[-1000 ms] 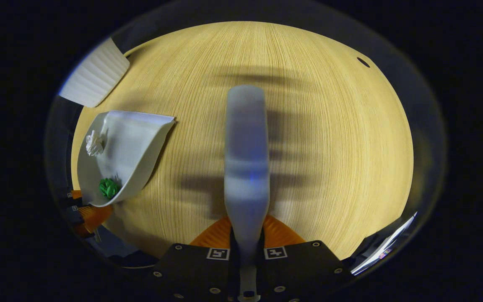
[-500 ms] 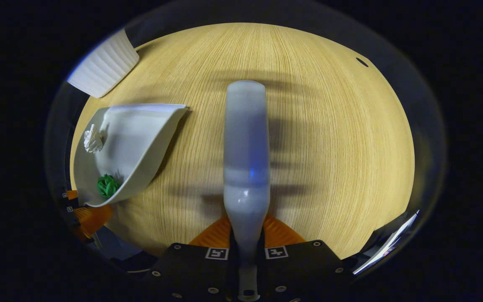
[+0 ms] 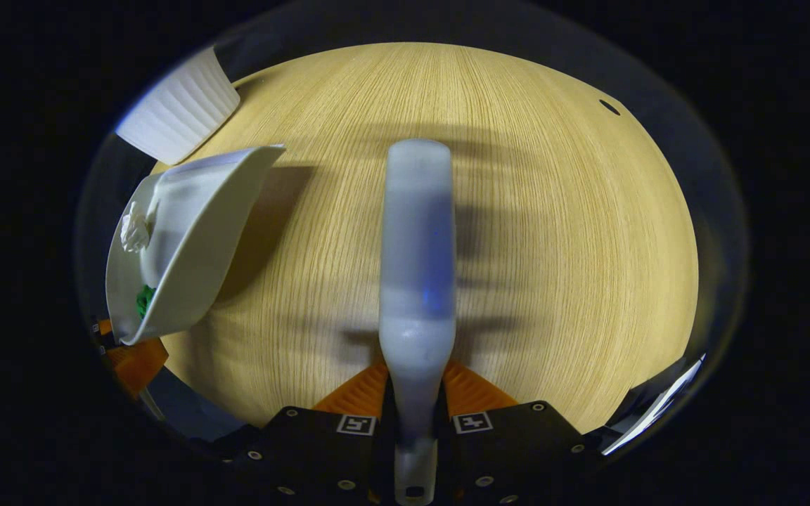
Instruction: Pick up the small broom and dustpan from the desktop, sweep the trash into the dustpan with the broom, and then empty the trash into the garbage bin.
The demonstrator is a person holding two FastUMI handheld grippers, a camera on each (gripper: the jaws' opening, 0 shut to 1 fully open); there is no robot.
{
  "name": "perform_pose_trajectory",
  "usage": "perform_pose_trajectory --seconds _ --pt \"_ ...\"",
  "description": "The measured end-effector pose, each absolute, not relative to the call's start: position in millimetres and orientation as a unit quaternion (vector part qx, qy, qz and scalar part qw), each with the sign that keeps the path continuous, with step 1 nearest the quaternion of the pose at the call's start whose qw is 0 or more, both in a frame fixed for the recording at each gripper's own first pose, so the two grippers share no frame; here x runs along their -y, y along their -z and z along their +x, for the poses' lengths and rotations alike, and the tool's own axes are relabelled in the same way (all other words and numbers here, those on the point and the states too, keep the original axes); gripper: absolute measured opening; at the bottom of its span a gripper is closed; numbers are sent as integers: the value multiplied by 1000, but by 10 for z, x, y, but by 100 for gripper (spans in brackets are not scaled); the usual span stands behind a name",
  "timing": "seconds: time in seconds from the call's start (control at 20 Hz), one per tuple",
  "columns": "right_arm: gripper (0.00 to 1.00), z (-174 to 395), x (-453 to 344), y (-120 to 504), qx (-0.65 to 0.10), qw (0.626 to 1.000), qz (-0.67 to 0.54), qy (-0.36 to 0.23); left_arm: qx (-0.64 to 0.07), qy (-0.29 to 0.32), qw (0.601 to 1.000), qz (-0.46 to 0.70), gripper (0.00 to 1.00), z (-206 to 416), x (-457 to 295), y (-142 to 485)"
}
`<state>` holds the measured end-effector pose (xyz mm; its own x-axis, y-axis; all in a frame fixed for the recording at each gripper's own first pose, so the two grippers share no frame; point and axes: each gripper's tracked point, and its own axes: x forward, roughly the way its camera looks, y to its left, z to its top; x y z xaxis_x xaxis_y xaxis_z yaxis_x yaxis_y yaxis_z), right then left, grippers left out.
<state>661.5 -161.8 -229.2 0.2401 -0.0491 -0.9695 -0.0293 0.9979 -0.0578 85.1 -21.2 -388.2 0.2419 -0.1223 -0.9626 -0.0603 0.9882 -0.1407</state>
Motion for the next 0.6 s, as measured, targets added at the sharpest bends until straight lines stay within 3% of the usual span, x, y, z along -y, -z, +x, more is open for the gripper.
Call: perform_pose_trajectory --seconds 0.3,0.35,0.4,0.6 --pt "27 6606 1640 2468 -617 786 -33 0 -593 12 802 -79 29 898 202 3655" --pt "36 6619 1635 2432 -615 788 -33 -1 -586 13 807 -79 29 912 196 3587" --pt "27 6620 1618 2417 -615 788 -32 -4 -580 13 811 -79 29 931 188 3519" --pt "32 6644 1591 2430 -612 791 -30 -8 -554 12 829 -78 29 1033 152 3264"
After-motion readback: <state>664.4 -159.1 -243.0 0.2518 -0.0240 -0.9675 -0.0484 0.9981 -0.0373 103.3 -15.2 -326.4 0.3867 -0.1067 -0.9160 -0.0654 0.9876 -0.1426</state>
